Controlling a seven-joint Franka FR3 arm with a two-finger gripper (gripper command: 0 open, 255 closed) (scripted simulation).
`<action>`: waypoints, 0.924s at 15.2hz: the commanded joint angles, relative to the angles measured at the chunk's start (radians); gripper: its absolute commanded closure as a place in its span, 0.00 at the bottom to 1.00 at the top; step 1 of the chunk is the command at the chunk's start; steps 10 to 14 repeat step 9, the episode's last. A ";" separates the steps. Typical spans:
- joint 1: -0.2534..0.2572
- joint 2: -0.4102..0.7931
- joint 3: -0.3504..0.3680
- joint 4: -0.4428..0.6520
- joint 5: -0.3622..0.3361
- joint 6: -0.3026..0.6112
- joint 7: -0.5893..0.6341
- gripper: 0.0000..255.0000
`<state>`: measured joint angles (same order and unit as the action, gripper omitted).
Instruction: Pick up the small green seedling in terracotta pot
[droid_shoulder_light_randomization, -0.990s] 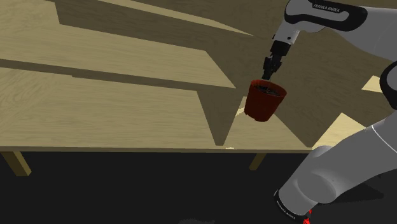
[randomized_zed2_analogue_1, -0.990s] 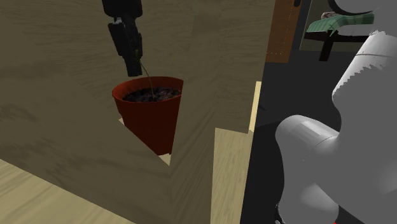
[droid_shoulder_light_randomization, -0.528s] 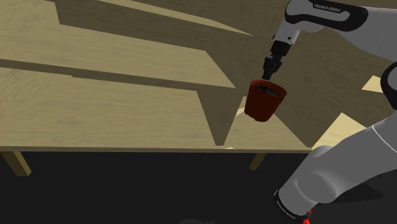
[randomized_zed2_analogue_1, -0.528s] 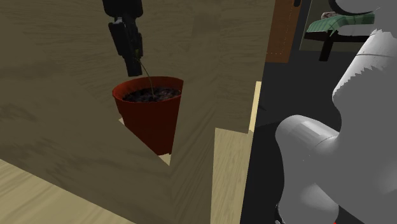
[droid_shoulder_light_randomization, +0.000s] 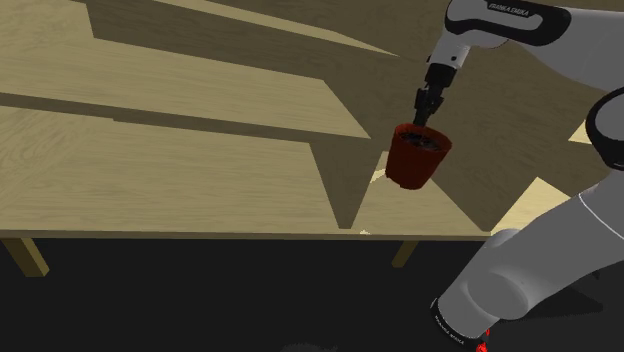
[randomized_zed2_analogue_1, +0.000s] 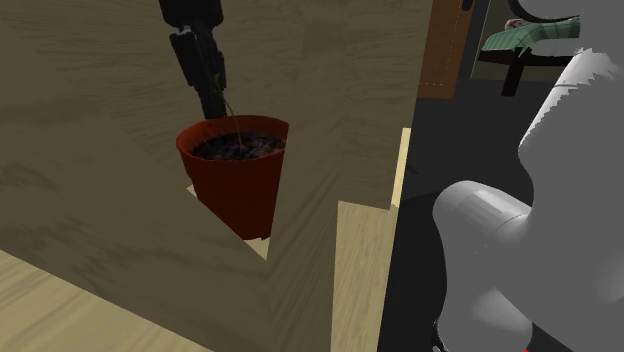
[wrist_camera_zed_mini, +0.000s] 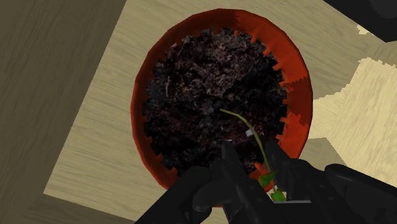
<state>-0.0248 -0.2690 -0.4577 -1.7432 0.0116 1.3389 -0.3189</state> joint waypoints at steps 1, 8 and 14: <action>0.003 0.014 -0.002 0.145 0.006 -0.055 -0.002 1.00; 0.006 0.070 -0.019 0.290 0.028 -0.150 -0.012 1.00; 0.009 0.070 -0.020 0.290 0.027 -0.150 -0.012 1.00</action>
